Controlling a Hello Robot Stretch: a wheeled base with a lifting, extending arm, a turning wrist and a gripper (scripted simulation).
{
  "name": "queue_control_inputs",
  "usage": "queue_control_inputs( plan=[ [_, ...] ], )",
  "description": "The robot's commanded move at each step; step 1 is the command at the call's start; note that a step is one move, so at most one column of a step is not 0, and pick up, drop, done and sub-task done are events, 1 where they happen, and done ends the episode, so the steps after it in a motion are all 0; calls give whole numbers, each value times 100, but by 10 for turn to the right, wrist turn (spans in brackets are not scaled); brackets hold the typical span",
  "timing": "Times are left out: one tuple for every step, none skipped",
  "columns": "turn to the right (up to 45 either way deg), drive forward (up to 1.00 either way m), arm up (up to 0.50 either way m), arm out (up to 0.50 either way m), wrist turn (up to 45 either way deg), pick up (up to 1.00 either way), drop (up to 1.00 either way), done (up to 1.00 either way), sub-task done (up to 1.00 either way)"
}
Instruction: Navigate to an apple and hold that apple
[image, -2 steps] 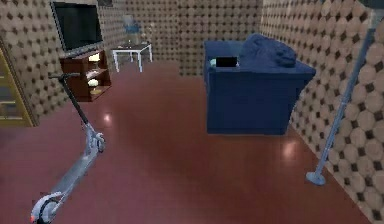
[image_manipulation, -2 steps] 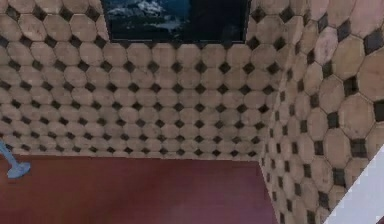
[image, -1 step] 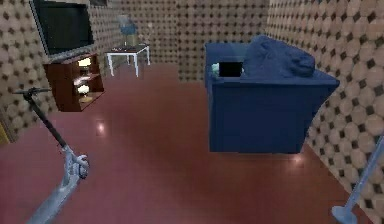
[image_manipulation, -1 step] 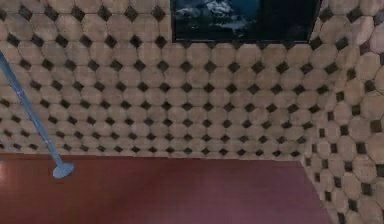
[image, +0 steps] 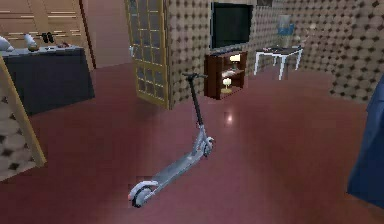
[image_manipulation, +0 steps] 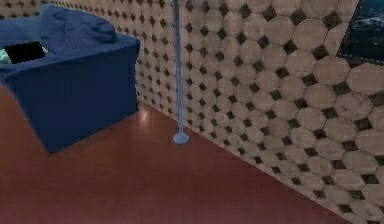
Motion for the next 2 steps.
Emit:
queue_control_inputs(
  plan=[
    [0, 30, 0, 0, 0, 0, 0, 0, 0],
    [240, 0, 0, 0, 0, 0, 0, 0, 0]
  ],
)
